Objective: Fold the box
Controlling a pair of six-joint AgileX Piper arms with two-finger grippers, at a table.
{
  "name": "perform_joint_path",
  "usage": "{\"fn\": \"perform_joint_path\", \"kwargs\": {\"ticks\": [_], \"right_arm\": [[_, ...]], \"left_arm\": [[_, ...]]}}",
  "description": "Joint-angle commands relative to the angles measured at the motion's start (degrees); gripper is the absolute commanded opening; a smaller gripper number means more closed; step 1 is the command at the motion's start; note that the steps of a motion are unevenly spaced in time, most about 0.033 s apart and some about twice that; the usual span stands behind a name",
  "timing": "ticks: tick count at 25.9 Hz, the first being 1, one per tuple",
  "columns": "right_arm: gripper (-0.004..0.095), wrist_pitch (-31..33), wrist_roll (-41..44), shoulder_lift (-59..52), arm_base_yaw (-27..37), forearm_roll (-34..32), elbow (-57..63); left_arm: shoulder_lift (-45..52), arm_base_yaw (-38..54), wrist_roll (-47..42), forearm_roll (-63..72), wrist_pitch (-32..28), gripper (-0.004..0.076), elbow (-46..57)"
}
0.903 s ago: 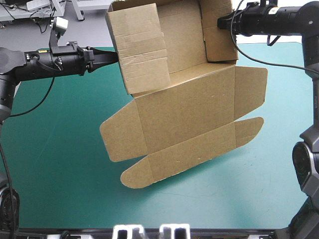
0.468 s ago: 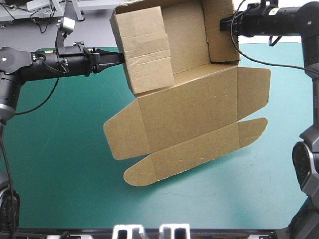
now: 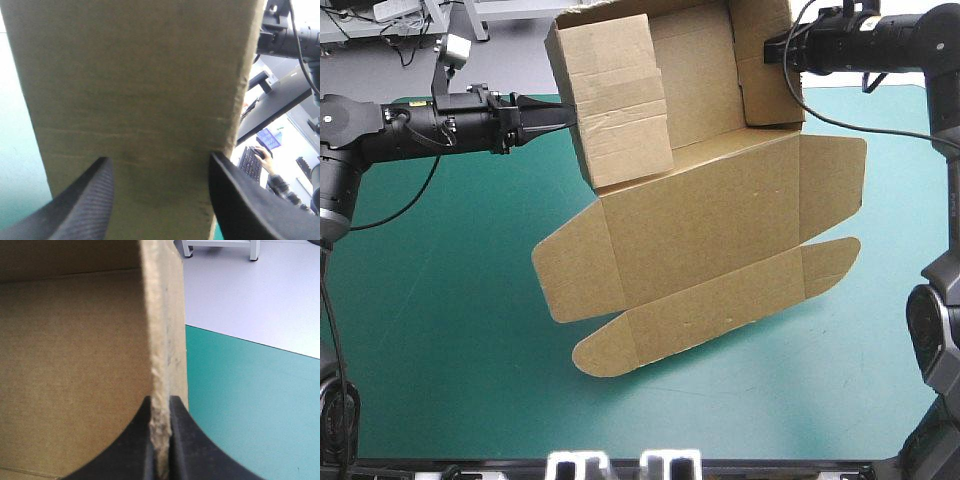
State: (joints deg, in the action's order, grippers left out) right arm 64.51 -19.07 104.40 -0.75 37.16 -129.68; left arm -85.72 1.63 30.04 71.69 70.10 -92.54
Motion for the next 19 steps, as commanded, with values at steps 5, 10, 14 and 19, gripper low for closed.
{"fn": "perform_joint_path", "kwargs": {"ticks": [5,10,14,19], "right_arm": [[-0.0009,-4.25,1.18,-2.9,0.22,1.06,-1.55],[-0.0009,-4.32,1.43,-2.9,0.22,1.06,-1.55],[-0.0009,-4.21,1.43,-2.9,0.22,3.24,-1.55],[-0.0009,-4.34,1.43,-2.9,-2.3,3.75,-1.55]], "left_arm": [[2.26,-0.5,0.12,6.26,0.31,0.0419,-1.84],[2.26,-0.5,0.12,6.14,0.02,0.0419,-1.84],[2.26,-0.5,0.12,1.83,-3.8,0.0419,-1.84],[2.26,-1.69,-0.89,-3.12,-10.14,0.0413,-1.84]]}}
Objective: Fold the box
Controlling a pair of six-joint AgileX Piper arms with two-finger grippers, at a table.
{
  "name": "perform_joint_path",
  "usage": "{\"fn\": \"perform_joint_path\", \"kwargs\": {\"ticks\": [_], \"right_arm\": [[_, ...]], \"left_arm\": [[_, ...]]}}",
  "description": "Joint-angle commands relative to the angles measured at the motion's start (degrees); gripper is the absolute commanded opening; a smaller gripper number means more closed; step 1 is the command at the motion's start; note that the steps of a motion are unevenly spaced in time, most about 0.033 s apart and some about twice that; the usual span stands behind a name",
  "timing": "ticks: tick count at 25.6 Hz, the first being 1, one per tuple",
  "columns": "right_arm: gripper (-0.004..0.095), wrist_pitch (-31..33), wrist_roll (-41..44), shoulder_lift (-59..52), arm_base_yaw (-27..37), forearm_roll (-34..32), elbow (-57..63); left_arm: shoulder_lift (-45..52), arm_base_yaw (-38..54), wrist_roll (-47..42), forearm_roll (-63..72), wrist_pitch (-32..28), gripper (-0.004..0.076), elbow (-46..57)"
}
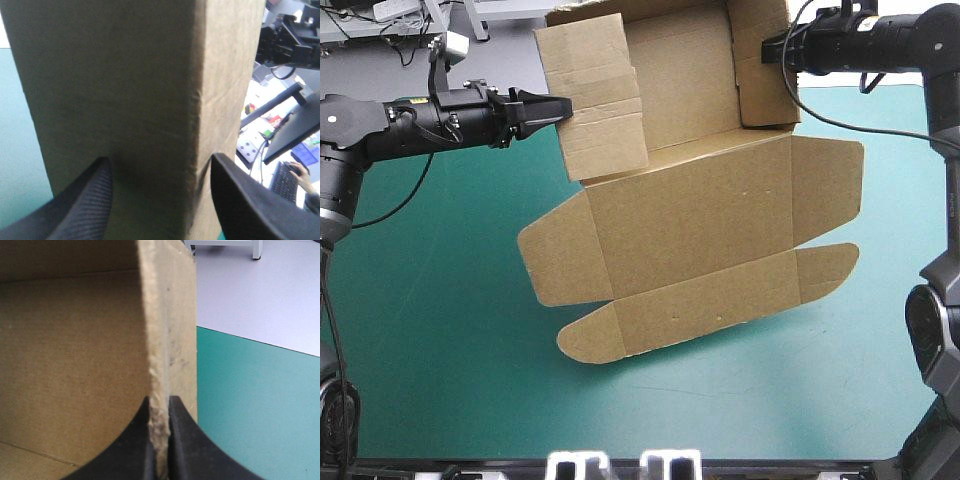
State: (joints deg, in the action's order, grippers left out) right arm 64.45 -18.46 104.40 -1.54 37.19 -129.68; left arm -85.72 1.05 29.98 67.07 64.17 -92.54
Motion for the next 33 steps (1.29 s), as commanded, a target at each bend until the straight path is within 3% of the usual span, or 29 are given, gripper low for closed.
{"fn": "perform_joint_path", "kwargs": {"ticks": [1,2,5,8,15,22,27,33], "right_arm": [[-0.0009,-4.4,0.82,-2.9,-3.03,3.35,-1.55],[-0.0009,-4.49,0.82,-2.9,-3.77,2.77,-1.55],[-0.0009,-4.39,2.18,-2.9,-5.8,0.18,-1.55],[-0.0008,-2.66,3.53,-3.01,-5.8,-0.32,-1.55],[-0.0004,7.35,7.19,-3.01,-5.8,-5.59,-1.55],[-0.0003,7.51,11.79,-3.53,-9.4,-9.26,-1.5],[-0.0003,7.61,14.63,-3.74,-14.64,-18.38,1.79],[-0.0003,7.61,16.41,-5.25,-15.64,-18.89,14.66]], "left_arm": [[2.26,-2.4,-1.1,-1.15,-6.33,0.0394,-1.84],[2.26,-3.29,-1.34,-2.36,-7.59,0.0378,-1.84],[2.26,-6.64,-3.91,-7.17,-12.95,0.0229,-1.84],[2.26,-7.88,-5.83,-12.82,-16.76,-0.0009,-1.84],[2.26,-9.52,-12.19,-20.99,-20.12,-0.001,-1.84],[2.26,-19.7,-22.85,-43.08,-19.88,-0.001,-4.76],[1.75,-25.06,-33.88,-61.43,-14.1,-0.001,-5.5],[-1.55,-25.47,-40.64,-68.79,-5.97,-0.001,-5.5]]}}
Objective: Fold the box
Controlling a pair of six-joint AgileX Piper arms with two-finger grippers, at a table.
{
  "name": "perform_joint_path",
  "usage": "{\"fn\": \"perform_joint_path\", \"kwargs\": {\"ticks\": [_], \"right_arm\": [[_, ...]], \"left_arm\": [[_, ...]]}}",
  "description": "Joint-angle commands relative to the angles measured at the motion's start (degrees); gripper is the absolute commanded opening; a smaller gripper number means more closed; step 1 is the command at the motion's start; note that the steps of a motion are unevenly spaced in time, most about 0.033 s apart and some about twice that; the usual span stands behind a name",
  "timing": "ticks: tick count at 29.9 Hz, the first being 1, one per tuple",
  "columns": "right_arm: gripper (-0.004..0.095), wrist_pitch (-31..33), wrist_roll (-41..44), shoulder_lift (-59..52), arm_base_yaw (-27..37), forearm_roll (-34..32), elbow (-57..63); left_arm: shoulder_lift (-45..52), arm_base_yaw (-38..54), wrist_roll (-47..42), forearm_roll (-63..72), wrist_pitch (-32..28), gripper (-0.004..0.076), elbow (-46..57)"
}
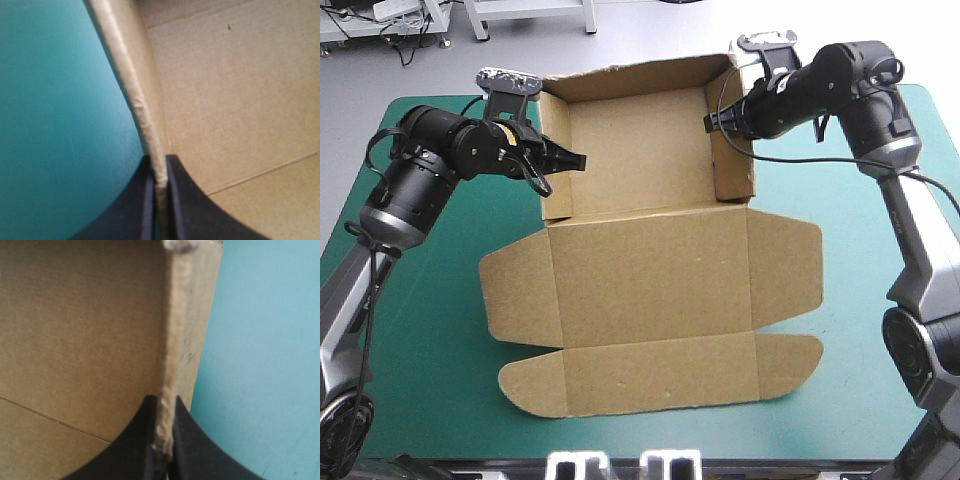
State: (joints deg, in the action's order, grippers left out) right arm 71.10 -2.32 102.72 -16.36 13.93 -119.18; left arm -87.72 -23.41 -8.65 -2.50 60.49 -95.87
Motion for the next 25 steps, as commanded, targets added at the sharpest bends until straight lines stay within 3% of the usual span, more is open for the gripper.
{"fn": "perform_joint_path", "kwargs": {"ticks": [1,9,14,25], "right_arm": [[-0.0003,0.96,0.49,-3.82,-0.83,4.36,6.22],[-0.0005,0.84,-1.37,-2.77,-0.83,4.15,20.61],[-0.0005,-0.34,-2.16,0.36,-0.83,4.15,21.01],[-0.0005,-9.95,-1.85,2.75,-0.83,2.32,21.01]], "left_arm": [[-0.31,-1.01,-2.11,0.78,-1.59,-0.001,-2.18],[-7.49,-1.01,-3.39,1.88,2.79,-0.001,-2.18],[-12.34,-1.01,-3.39,2.03,4.44,-0.001,-2.18],[-19.24,-1.01,-2.99,2.5,7.92,-0.001,-2.18]]}}
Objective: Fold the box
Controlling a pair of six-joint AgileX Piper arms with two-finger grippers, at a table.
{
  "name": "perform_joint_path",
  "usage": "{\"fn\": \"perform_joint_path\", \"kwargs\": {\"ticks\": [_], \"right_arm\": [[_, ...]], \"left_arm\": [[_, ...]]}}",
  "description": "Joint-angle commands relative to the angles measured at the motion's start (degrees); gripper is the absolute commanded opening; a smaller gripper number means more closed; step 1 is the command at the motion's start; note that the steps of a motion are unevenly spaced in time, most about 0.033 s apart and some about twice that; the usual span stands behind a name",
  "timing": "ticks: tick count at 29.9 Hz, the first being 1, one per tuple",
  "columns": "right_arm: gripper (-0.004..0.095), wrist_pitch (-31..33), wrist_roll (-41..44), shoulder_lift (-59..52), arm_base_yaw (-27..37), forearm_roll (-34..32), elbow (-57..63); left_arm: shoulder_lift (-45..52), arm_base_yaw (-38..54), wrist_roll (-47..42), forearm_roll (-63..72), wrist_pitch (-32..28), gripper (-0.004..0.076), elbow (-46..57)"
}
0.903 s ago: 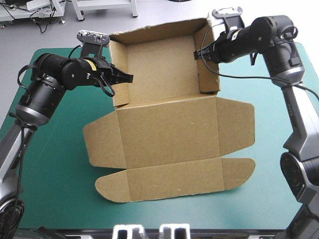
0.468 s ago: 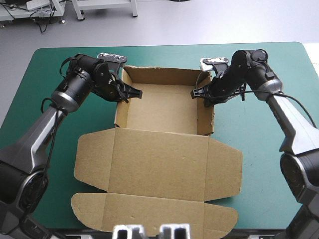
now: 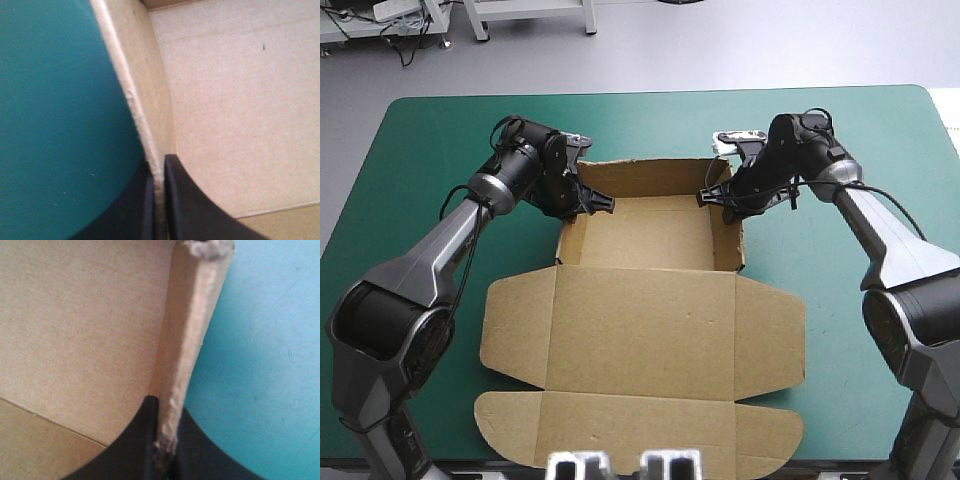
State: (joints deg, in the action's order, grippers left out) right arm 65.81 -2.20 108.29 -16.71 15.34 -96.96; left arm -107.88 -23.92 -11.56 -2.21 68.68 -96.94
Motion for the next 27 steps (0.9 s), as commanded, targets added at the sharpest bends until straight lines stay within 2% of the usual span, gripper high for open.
{"fn": "perform_joint_path", "kwargs": {"ticks": [1,7,9,12,17,21,23,27], "right_arm": [[-0.0005,-5.21,-2.11,-2.83,-0.48,0.22,-1.21],[0.0011,-5.27,-2.64,-2.83,-0.48,-7.48,-1.21],[0.0064,-5.03,-3.89,-2.83,-0.48,-8.96,-1.21],[0.0222,-5.06,-4.67,-2.83,-0.48,-9.18,-1.21],[0.0428,-5.64,-5.76,-2.83,-0.48,-9.23,-1.33],[0.0483,-5.3,-5.76,-2.83,-0.48,-8.84,-2.09],[0.0486,-5.21,-5.76,-2.83,-0.48,-8.72,-2.99],[0.0486,-4.96,-5.76,-2.83,-0.48,-8.67,-5.64]], "left_arm": [[0.75,-0.5,-0.09,1.81,-0.11,-0.001,-1.1],[-0.37,-0.5,3.02,1.56,1.13,-0.0009,-2.32],[-0.9,-0.5,4.38,1.78,2.29,-0.0001,-3.33],[-1.99,-0.5,6.68,1.79,5.44,0.004,-6.06],[-2.35,-0.4,6.68,2.83,5.45,0.0211,-8.76],[-2.49,0.07,6.45,3.1,5.45,0.0387,-9.83],[-2.49,0.53,5.14,2.62,5.45,0.0446,-10.06],[-2.49,1.33,3.27,2.87,5.45,0.0461,-10.06]]}}
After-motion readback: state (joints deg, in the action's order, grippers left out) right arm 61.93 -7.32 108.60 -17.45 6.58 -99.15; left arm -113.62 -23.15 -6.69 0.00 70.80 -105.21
